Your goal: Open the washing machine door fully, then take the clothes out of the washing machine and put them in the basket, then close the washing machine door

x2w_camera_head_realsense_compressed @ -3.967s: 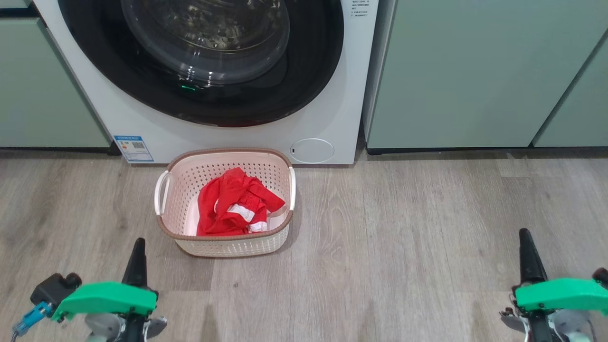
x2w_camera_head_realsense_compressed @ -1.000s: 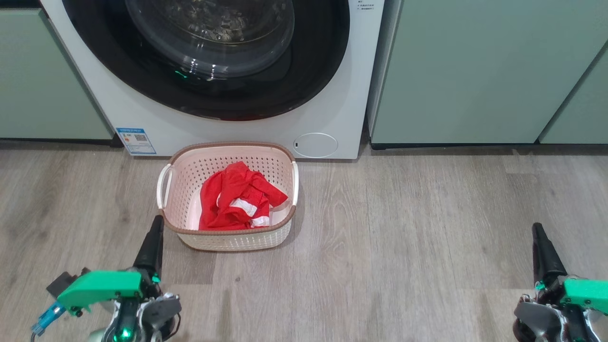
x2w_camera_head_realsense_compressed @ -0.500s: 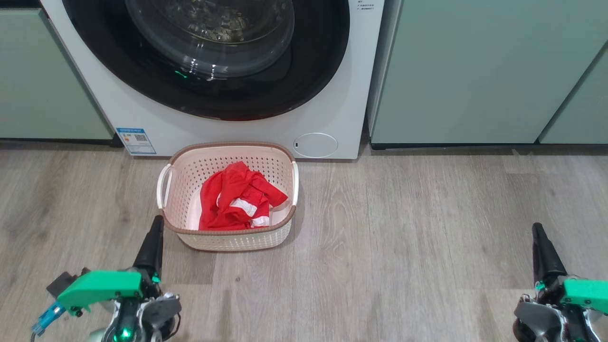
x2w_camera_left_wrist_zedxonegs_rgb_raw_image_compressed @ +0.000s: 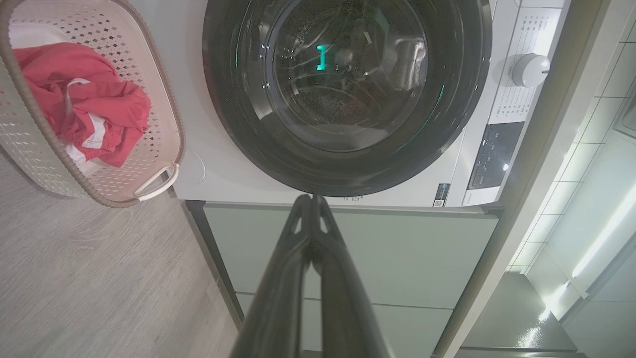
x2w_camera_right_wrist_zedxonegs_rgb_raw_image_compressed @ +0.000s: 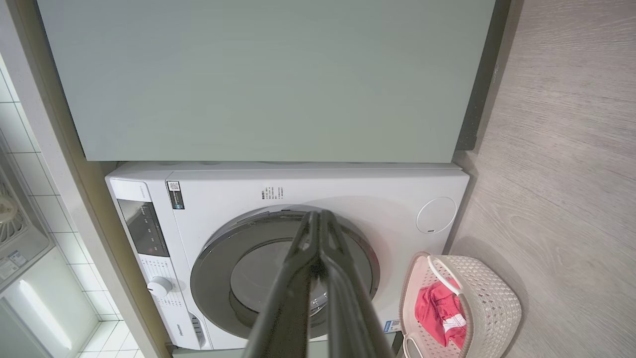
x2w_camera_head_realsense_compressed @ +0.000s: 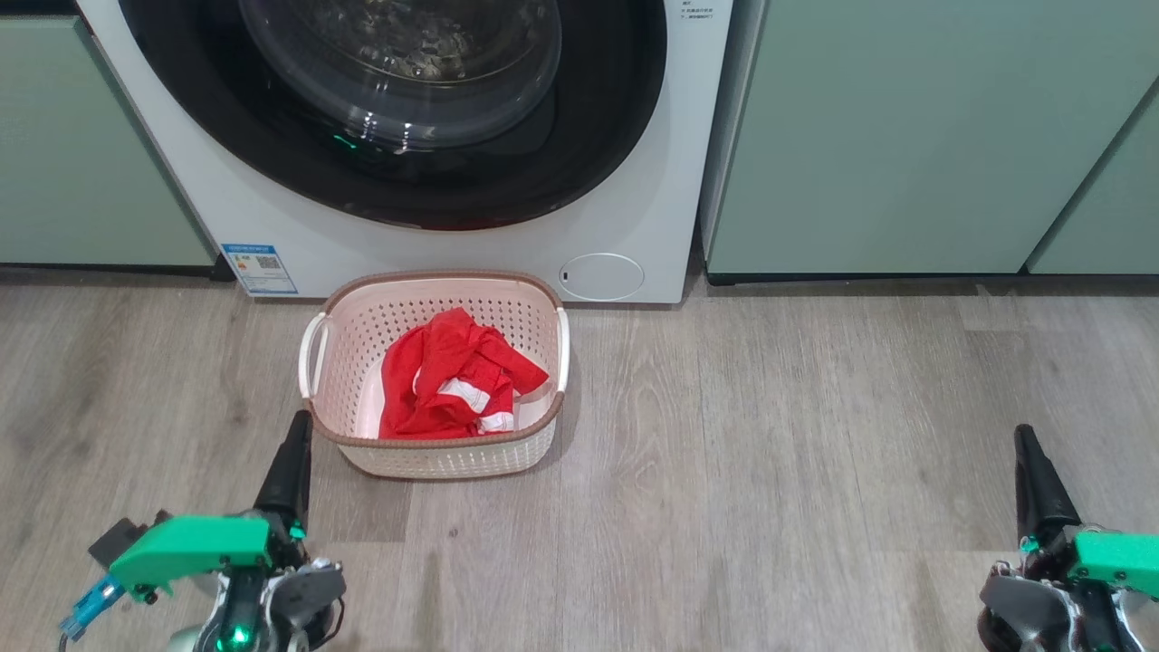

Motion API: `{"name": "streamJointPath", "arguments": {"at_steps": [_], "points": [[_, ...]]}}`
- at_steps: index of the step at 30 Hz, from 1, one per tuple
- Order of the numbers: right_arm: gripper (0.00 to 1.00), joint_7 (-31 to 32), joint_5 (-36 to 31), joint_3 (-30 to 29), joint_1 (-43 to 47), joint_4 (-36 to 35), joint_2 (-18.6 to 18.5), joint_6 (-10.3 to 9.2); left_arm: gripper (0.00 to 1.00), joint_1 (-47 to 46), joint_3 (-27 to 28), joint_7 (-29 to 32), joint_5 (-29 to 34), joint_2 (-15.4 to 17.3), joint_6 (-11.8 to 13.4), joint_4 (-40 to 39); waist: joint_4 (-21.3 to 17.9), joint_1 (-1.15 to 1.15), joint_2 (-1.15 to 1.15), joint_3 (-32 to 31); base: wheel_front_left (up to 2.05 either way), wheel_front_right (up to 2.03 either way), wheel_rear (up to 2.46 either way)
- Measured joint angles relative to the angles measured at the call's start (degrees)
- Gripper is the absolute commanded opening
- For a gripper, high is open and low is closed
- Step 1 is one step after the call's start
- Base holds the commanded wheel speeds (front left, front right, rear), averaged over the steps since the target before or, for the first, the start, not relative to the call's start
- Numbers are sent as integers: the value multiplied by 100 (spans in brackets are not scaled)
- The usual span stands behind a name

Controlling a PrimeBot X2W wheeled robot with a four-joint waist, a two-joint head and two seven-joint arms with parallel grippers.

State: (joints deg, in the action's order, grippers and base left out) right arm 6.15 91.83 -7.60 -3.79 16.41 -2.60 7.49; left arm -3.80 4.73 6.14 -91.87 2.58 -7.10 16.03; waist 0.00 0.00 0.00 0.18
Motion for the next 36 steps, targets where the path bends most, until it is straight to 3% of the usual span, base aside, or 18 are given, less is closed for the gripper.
{"name": "streamJointPath", "arguments": {"at_steps": [36], "points": [[0,0,1,0,0,0,0,0,0,0,0,0,0,-1,0,0,0,0,0,0,0,0,0]]}}
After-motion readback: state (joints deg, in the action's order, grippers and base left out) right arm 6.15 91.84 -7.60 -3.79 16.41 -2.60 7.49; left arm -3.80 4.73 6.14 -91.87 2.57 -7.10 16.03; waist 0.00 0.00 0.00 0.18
